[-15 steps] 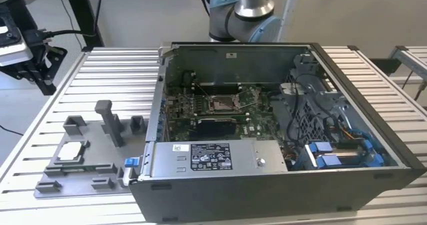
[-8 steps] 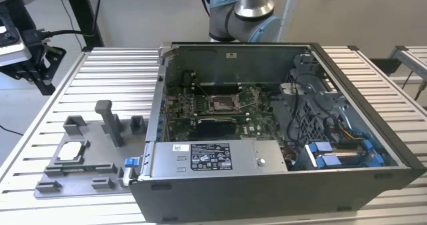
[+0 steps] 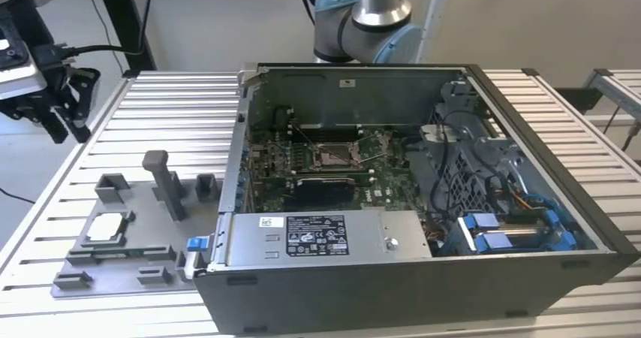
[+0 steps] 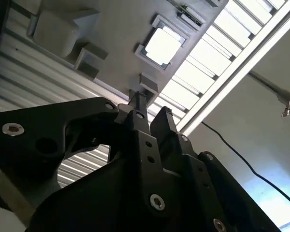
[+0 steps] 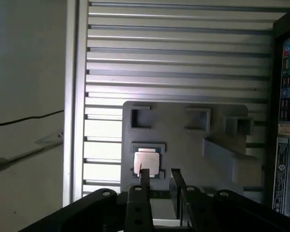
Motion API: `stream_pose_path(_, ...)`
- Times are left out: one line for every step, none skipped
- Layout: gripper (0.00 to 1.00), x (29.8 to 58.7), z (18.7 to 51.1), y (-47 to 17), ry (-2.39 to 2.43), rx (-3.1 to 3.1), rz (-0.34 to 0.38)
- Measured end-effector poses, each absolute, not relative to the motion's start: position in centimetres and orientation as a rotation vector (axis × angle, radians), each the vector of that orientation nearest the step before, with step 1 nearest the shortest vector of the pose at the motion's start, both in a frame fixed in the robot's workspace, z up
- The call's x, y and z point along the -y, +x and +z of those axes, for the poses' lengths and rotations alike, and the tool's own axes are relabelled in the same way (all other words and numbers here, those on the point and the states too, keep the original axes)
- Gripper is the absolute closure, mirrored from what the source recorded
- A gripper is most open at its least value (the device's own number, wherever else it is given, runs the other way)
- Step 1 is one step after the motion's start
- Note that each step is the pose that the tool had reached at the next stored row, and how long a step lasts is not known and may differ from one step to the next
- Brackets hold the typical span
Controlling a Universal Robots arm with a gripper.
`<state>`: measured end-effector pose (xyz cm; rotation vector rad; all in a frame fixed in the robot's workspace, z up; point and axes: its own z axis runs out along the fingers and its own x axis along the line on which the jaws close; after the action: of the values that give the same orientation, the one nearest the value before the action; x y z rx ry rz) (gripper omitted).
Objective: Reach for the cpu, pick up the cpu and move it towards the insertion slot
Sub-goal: 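Pick up the cpu and move it towards the insertion slot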
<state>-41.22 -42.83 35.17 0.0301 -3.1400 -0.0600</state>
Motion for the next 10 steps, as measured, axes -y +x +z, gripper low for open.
stream_pose_path(0.0, 42.83, 35.17, -41.24, 0.03, 3.14, -0.06)
stream_pose_path(0.0, 42.83, 35.17, -41.25, 0.03, 3.14, -0.06)
stream_pose_path(0.0, 42.83, 35.17, -41.25, 0.03, 3.14, -0.06)
stream_pose_path(0.0, 42.83, 35.17, -41.26, 0.03, 3.14, -0.06)
stream_pose_path(0.0, 42.83, 35.17, -41.26, 0.03, 3.14, -0.06)
stream_pose_path(0.0, 42.83, 35.17, -41.26, 0.03, 3.14, -0.06)
stream_pose_path(0.0, 42.83, 35.17, -41.26, 0.03, 3.14, -0.06)
stream_pose_path(0.0, 42.83, 35.16, -41.27, 0.03, 3.14, -0.06)
stream_pose_path(0.0, 42.83, 35.13, -41.28, 0.03, 3.14, -0.06)
stream_pose_path(0.0, 42.83, 35.08, -41.28, 0.03, 3.14, -0.06)
